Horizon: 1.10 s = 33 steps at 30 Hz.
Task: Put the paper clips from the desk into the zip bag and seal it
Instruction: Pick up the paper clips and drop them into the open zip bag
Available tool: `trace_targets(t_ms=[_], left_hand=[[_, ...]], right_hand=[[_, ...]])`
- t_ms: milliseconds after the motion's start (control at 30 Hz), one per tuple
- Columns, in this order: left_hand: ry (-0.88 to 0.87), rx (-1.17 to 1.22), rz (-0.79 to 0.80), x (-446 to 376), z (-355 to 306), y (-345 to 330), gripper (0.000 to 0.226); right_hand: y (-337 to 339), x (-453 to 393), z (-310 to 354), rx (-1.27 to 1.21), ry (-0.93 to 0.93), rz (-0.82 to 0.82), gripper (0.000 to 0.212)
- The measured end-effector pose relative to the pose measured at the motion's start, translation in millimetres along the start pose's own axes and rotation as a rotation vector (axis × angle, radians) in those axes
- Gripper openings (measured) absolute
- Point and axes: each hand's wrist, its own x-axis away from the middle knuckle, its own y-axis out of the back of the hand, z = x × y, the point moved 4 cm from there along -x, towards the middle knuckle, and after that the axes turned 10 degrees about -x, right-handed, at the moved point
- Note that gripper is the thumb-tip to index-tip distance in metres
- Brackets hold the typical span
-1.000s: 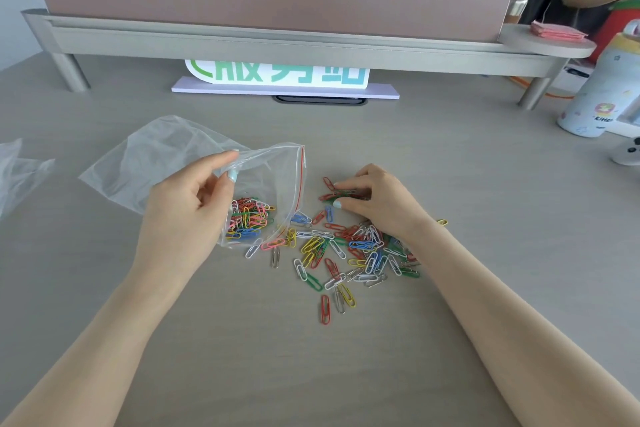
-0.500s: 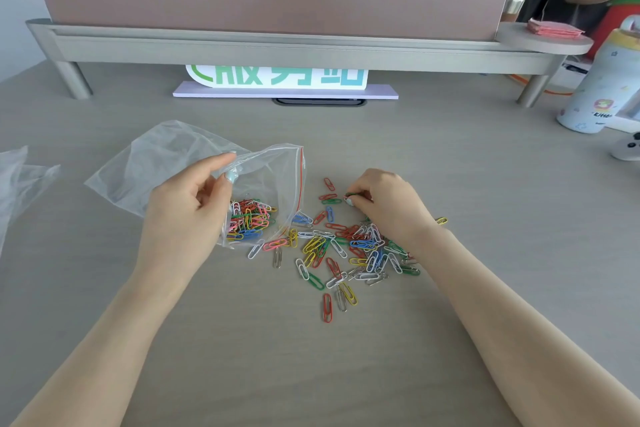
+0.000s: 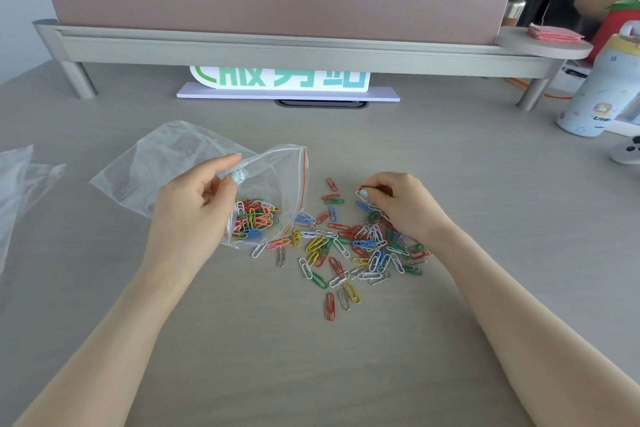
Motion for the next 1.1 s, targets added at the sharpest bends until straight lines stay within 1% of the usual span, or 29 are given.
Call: trace_targets(t_ms=[67,200,267,333,467,600,700,767,800,867,900,1000,1100], left_hand=[[-0.003,0.008,0.003,1,-1,0,0.036],[-0.010,0.025,-0.002,1,-3,1,0.035],[-0.016,0.031,-0.012,2,-4,1,0.035],[-0.024,0.037,-0.022,3,-5,2,0.036],[-0.042,0.046,-0.048,2,-6,5,0.037],[-0.049,0.034,-0.046,2,-5,6,0.037],[-0.055,0.031,-0.040,1,-6,7,0.038],[-0.059,0.029,-0.037,1,-6,7,0.037],[-0.058,0.028,-0.036,1,-6,6,0.036],[-0.053,0.026,-0.033,2,-5,6,0.036],[-0.049,0.022,-0.031,2,-5,5,0.035],[-0.042,0.006,-0.030,2,-5,4,0.036],[-0.038,0.003,-0.029,1,-6,4,0.037]], right_hand=[[0,2,5,-0.075,0.008,-0.002,0.015],[-7,0,23,-0.326,0.001,-0.036,0.011],[-22,-2,35,-0.426,-0.009,0.008,0.010],[-41,-4,50,-0.460,0.008,0.079,0.009],[-77,-8,75,-0.456,0.051,0.149,0.017],[-107,-9,91,-0.398,0.095,0.179,0.014],[-116,-8,97,-0.349,0.143,0.188,0.016],[-115,-8,96,-0.320,0.132,0.184,0.020],[-114,-7,95,-0.310,0.134,0.183,0.018],[-113,-3,96,-0.292,0.167,0.193,0.007],[-113,-1,97,-0.266,0.189,0.199,0.007],[-115,1,99,-0.140,0.258,0.197,0.018],[-113,3,102,-0.099,0.327,0.150,0.031]])
